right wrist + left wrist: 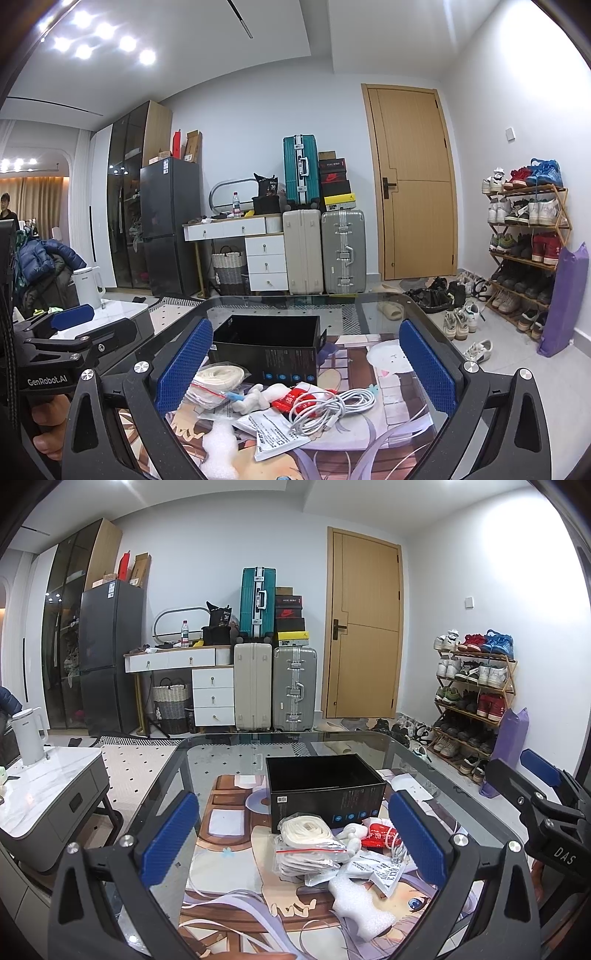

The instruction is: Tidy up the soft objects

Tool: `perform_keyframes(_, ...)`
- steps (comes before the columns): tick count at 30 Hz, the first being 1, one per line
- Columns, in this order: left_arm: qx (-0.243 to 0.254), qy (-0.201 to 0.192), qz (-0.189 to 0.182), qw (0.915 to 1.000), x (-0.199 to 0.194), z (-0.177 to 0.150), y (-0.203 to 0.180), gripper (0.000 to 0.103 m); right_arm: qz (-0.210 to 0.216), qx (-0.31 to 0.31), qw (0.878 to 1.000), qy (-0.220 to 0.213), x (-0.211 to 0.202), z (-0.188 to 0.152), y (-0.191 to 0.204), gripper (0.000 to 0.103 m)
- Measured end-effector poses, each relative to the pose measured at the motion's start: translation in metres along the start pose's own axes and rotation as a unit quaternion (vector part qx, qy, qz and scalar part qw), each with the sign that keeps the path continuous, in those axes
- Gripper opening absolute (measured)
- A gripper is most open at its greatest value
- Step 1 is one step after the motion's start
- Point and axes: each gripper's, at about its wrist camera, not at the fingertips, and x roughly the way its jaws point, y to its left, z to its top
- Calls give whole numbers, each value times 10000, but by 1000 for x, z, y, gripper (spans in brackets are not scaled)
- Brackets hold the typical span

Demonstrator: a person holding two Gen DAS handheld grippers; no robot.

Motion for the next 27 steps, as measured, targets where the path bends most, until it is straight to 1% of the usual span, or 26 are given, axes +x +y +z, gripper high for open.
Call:
perform_keyframes(8, 0, 17, -20, 10000, 1, -1, -1, 103, 0, -4, 10000, -4, 1, -1, 0, 103)
perform_keyframes(13, -14, 41, -25, 10000, 3, 0, 0, 103, 40, 62, 10000, -19, 3, 7, -5, 103)
perform_keyframes(16, -6, 76, -39, 10000, 4, 2, 1, 103, 85, 84, 9999, 97, 10, 14, -8, 103)
perform_keyframes(19, 63, 260, -84, 9996, 11, 3, -2, 103, 148, 47, 9993, 343, 22, 19, -12, 103)
perform_keyframes(22, 74, 474, -172, 9987, 19, 4, -5, 103, 248, -35, 9973, 686, 37, 22, -15, 103)
perform_keyframes(24, 74, 608, -274, 9977, 23, 4, -7, 103, 297, -181, 9955, 883, 48, 24, -14, 103)
perform_keyframes(27, 166, 841, -251, 9960, 33, 4, -13, 103, 415, -394, 9916, 1162, 61, 21, -14, 103)
